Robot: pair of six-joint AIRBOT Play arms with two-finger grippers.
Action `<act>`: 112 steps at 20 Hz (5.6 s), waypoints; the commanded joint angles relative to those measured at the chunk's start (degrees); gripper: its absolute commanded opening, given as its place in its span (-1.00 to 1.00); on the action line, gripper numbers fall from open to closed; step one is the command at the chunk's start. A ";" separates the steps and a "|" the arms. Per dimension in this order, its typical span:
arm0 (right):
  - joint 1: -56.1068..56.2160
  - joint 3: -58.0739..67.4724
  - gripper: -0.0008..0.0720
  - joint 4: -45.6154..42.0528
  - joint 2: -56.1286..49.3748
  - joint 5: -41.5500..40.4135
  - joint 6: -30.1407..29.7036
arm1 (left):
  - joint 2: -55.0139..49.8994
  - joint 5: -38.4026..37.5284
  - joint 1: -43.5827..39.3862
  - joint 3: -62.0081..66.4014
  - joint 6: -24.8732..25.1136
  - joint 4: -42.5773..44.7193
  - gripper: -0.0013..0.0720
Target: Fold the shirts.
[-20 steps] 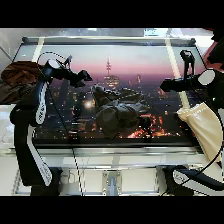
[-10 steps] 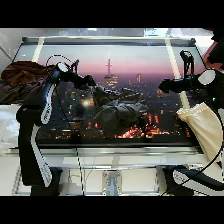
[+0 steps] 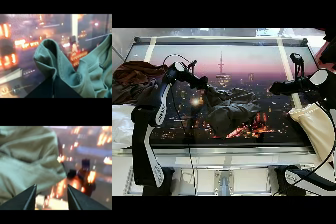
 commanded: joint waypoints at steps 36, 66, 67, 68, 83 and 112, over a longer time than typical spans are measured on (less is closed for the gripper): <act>-3.76 0.44 -0.89 13.97 23.89 -17.59 -4.87 | 45.83 -11.02 16.41 1.73 5.05 17.68 -0.93; -1.14 -8.59 0.13 16.92 -6.27 -50.66 -1.84 | 28.98 29.64 13.14 -12.52 1.90 10.10 0.70; -2.60 -8.59 0.13 15.89 -4.68 -48.43 -1.84 | 30.18 24.61 14.60 -10.54 3.58 12.59 0.70; -4.63 -8.59 0.13 13.99 -2.58 -44.96 -1.79 | 31.93 20.17 16.20 -9.75 5.05 16.79 0.69; -23.08 -8.90 0.08 1.68 28.50 -1.79 -1.60 | 40.06 8.79 27.74 -54.25 20.96 -5.86 0.67; -10.21 -23.54 0.08 19.61 28.55 6.95 -0.11 | 29.73 15.17 16.33 -53.79 17.97 -9.18 -0.93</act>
